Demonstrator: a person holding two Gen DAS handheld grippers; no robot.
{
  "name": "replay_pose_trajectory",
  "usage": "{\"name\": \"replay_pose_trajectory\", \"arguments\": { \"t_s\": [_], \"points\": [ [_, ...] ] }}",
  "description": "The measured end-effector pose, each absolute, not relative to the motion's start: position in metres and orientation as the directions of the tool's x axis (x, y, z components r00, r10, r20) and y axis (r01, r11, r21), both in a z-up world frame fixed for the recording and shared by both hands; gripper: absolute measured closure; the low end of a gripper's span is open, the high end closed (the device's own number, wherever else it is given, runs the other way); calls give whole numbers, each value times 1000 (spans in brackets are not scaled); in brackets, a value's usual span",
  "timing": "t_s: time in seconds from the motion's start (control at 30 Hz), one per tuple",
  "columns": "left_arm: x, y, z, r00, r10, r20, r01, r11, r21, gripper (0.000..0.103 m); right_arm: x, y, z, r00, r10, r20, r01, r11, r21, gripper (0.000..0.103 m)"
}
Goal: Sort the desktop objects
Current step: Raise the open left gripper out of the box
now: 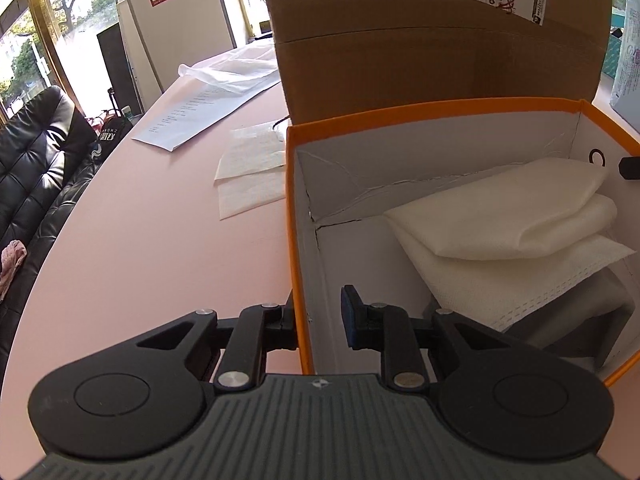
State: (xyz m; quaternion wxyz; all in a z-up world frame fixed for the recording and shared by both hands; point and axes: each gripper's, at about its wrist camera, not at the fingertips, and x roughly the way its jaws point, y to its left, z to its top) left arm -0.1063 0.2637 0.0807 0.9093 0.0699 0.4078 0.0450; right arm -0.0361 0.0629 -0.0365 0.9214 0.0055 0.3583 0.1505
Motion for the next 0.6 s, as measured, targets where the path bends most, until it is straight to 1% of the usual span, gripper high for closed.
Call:
{"name": "replay_pose_trajectory", "arguments": {
  "t_s": [0.3,0.6],
  "points": [
    [-95,228,78,667,127,-734,15,983,184,85,-46,13,-39,720,247,-648,-195,969,151,94],
    [-93,218,76,662,141,-736,21,978,206,85,-49,-8,-41,721,260,-643,-180,965,188,93]
  ]
}}
